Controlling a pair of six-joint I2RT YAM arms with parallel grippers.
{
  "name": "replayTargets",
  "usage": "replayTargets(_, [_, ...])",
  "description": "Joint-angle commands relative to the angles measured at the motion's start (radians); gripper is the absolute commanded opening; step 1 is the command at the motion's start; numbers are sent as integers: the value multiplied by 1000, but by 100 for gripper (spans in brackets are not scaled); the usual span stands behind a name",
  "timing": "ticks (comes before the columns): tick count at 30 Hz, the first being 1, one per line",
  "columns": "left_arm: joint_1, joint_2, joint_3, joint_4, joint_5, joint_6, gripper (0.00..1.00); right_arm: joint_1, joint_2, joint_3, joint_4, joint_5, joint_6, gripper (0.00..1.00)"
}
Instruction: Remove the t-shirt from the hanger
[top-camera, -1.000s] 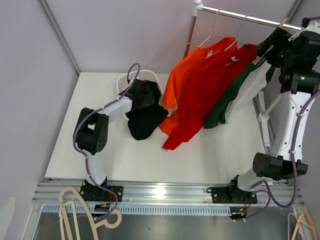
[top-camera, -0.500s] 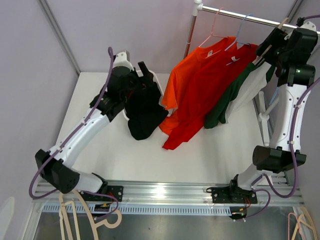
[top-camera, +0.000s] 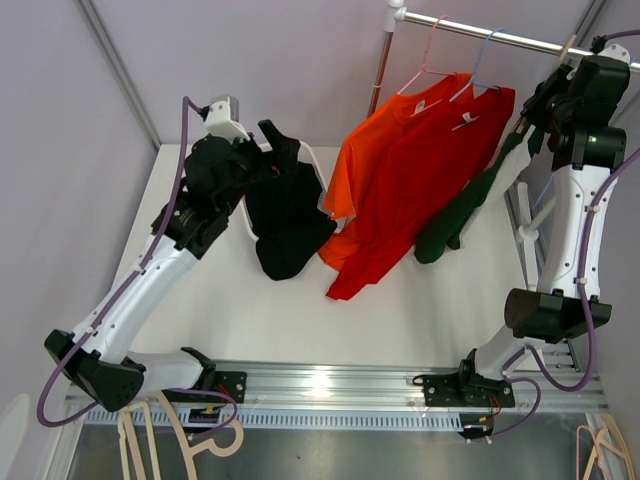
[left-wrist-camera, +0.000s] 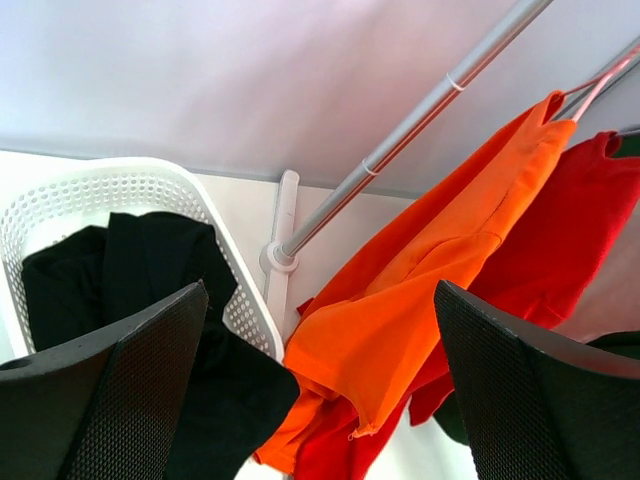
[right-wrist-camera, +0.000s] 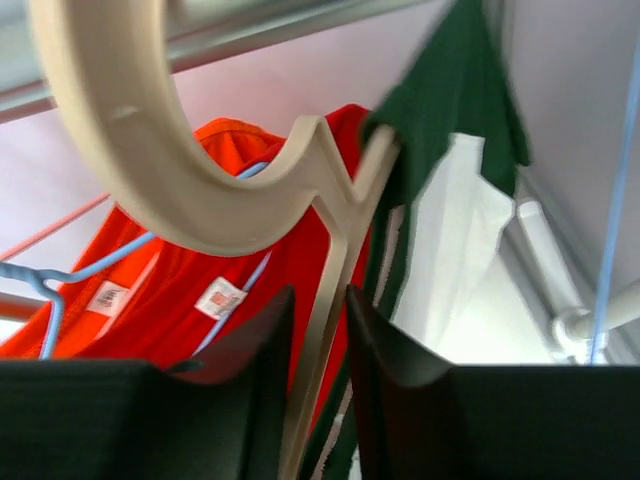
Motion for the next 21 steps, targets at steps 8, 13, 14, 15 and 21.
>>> replayTargets(8, [2,-27,-44,20,33,34,99,14,15,55,8,37,-22,12])
replayTargets(13, [2,-38,-54,25,34,39,100,14,33,69,8,36,-35,19])
replayTargets(14, [2,-39,-56,25,36,42,99,17,38,72,6,33,-39,18])
replayTargets(15, [2,-42,-57,25,34,43,100,17,43,83,5,33,-41,16])
replayTargets(21, [2,-44,-62,29,53,45,99,50,57,114,5,70,-73,0])
